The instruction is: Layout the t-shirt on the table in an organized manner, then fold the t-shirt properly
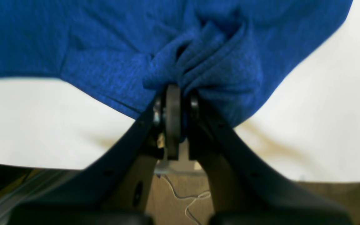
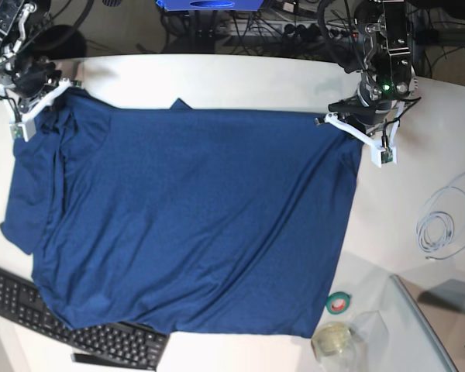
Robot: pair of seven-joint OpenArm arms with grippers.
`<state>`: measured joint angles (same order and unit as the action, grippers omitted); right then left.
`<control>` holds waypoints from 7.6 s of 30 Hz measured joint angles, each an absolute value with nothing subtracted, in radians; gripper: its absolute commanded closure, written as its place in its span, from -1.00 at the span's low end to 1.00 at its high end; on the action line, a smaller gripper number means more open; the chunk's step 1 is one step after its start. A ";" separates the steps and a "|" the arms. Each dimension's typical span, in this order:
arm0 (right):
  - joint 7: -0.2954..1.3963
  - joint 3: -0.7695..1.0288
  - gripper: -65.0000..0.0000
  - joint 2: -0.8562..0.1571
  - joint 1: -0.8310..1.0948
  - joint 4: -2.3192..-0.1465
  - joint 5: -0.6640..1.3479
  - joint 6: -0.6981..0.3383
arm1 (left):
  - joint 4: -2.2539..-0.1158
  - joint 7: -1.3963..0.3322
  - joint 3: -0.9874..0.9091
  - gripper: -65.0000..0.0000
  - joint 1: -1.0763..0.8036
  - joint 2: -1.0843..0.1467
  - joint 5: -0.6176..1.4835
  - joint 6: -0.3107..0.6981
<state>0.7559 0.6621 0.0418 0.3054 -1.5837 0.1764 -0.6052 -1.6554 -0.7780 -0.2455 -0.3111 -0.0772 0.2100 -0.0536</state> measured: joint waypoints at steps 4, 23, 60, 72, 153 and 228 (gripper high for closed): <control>0.750 0.662 1.00 0.041 0.308 -1.584 0.178 -0.604 | -1.655 -0.779 -0.245 1.00 -0.333 -0.076 0.210 -0.054; 0.752 0.664 0.99 0.075 0.353 -1.657 0.179 -0.602 | -1.697 -0.779 -0.289 0.48 -0.342 -0.073 0.210 -0.053; 0.522 0.453 0.01 -0.234 -0.311 -0.750 0.178 -0.598 | -1.315 -0.602 -0.110 1.00 -0.025 -0.089 0.295 -0.165; 0.352 0.467 0.52 -0.260 -0.171 -0.714 0.279 -0.598 | -1.293 -0.507 -0.114 1.00 -0.119 -0.093 0.138 -0.157; 0.238 0.343 1.00 -0.215 -0.521 -0.543 -0.204 -0.220 | -1.553 -0.584 -0.442 1.00 -0.251 -0.097 0.147 -0.157; 0.548 0.772 1.00 -0.072 -0.610 -0.699 -0.212 -0.401 | -1.377 -0.556 -0.332 1.00 -0.219 -0.102 0.136 -0.158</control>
<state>0.5484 0.7723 -0.0723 -0.6102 -0.6987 -0.2123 -0.4007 -1.3769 -0.5560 -0.3325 -0.2192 -0.1024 0.1356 -0.1577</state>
